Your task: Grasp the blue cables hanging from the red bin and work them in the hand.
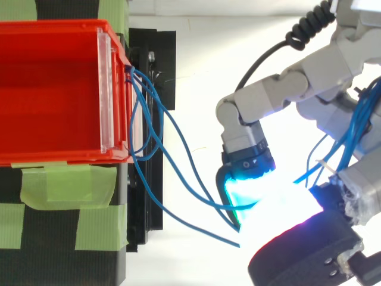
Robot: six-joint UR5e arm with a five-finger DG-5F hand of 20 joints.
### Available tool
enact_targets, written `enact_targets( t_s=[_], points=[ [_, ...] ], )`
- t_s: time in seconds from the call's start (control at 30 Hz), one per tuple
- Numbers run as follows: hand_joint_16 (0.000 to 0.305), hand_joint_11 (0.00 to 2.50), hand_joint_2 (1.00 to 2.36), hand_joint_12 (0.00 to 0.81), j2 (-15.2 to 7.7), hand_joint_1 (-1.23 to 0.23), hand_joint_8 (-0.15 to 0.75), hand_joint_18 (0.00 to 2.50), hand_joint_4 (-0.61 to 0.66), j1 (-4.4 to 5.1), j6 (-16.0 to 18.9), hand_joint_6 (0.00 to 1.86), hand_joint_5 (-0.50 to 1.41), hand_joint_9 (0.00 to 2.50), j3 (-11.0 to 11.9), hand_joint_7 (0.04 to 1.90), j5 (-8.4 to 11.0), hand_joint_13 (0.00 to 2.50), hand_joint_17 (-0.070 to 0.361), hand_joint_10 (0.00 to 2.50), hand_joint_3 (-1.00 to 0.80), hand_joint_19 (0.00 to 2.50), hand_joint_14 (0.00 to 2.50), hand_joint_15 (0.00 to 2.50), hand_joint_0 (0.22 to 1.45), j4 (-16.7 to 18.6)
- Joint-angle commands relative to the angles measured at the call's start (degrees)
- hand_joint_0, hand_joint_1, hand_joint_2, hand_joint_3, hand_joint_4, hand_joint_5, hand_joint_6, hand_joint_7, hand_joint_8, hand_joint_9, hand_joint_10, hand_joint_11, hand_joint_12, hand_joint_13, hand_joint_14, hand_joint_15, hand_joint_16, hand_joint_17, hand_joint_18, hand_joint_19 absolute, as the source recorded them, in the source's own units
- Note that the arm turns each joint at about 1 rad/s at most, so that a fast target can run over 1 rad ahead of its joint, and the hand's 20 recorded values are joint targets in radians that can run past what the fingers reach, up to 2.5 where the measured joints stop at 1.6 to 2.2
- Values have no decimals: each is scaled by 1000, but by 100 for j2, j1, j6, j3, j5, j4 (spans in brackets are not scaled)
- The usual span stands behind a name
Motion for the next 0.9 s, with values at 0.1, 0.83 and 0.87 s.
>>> enact_targets(
  t_s=[0.1, 0.83, 0.87],
  points=[
    [209, 2500, 1022, 704, 4, -722, 510, 2425, 245, 0, -14, 2, 729, 1913, -3, 1623, -42, 2067, 157, 2500, -474, 764, 2500, 2079, 891, 20],
    [209, 2500, 1022, 704, 4, -722, 510, 2425, 249, -167, -4575, 3, 728, 1913, 393, 1620, -1396, 2067, 157, 2500, -474, 764, 2500, 2079, 892, 495],
    [209, 2500, 1023, 704, 4, -722, 510, 2425, 244, -176, -4663, 2, 729, 1913, 393, 1622, -1396, 2067, 157, 2500, -476, 764, 2500, 2079, 892, 495]
  ],
)
